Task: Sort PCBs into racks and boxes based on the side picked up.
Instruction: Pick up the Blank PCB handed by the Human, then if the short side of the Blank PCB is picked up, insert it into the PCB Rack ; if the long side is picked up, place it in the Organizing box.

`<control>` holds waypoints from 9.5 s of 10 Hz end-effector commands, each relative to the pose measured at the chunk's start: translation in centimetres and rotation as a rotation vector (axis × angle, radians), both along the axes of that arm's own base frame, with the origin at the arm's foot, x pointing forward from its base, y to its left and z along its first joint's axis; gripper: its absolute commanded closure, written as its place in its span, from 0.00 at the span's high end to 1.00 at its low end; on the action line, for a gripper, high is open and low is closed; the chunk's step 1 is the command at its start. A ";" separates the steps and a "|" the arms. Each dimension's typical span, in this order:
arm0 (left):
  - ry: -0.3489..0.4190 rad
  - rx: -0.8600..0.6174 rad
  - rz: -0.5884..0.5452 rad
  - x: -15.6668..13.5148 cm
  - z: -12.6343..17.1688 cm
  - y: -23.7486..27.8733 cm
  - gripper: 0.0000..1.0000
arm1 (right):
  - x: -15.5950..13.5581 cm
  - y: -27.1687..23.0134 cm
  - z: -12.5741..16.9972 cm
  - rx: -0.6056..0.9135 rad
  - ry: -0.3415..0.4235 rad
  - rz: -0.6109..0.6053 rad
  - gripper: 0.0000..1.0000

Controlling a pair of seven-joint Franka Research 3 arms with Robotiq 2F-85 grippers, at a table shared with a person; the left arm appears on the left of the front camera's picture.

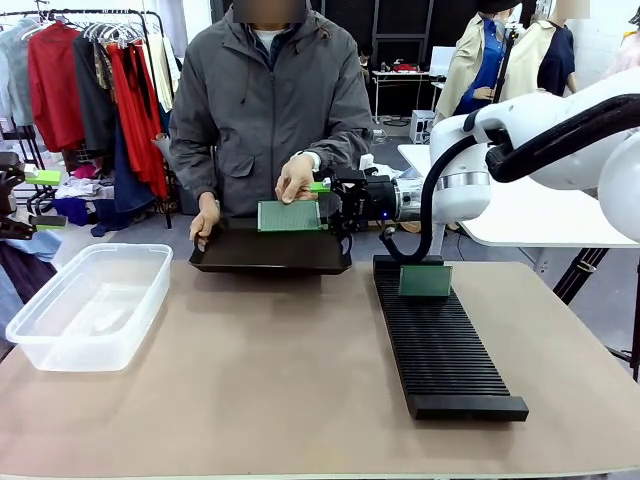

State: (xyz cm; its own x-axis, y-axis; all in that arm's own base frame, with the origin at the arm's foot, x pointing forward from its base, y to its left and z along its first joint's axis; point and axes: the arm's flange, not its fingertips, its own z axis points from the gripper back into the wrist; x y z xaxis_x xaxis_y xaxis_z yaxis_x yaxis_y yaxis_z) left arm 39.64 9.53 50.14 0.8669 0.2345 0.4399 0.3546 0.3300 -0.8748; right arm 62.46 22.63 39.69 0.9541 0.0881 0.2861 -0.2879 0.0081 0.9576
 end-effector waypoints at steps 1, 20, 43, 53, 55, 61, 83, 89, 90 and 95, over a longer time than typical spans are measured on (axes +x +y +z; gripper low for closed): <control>0.004 0.001 -0.003 -0.1 0.1 0.0 1.00 | -0.4 1.1 -0.4 0.018 -0.005 -0.029 1.00; 0.004 0.001 -0.003 -0.1 0.1 0.0 1.00 | 0.2 1.4 -1.1 0.004 0.027 -0.041 0.00; 0.004 0.001 -0.003 -0.1 0.1 0.0 1.00 | 0.2 1.4 -1.1 0.004 0.027 -0.041 0.00; 0.004 0.001 -0.003 -0.1 0.1 0.0 1.00 | -5.0 -6.5 4.1 0.031 -0.117 -0.072 0.00; 0.004 0.001 -0.003 -0.1 0.1 0.0 1.00 | -7.0 -9.2 5.5 0.048 -0.187 -0.085 0.00; 0.004 0.001 -0.003 -0.1 0.1 0.0 1.00 | -12.2 -17.5 5.6 -0.039 -0.248 -0.114 0.00; 0.004 0.001 -0.003 -0.1 0.1 0.0 1.00 | -11.1 -29.7 -14.4 -0.045 -1.022 -0.085 0.00; 0.004 0.001 -0.003 -0.1 0.1 0.0 1.00 | -10.6 -30.5 -17.6 -0.043 -0.970 -0.149 0.00; 0.004 0.001 -0.003 -0.1 0.1 0.0 1.00 | -11.1 -30.6 -17.6 -0.052 -0.977 -0.113 0.00; 0.004 0.001 -0.003 -0.1 0.1 0.0 1.00 | -11.1 -30.6 -17.6 -0.052 -0.977 -0.113 0.00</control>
State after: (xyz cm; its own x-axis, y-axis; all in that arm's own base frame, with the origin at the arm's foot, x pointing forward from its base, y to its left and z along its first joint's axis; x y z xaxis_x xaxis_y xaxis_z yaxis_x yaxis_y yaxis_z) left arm 39.70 9.56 50.06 0.8678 0.2348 0.4380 0.3527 0.3298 -0.8757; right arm 51.28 -7.98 21.72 0.3112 0.0432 0.9494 -0.9450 0.1202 0.3043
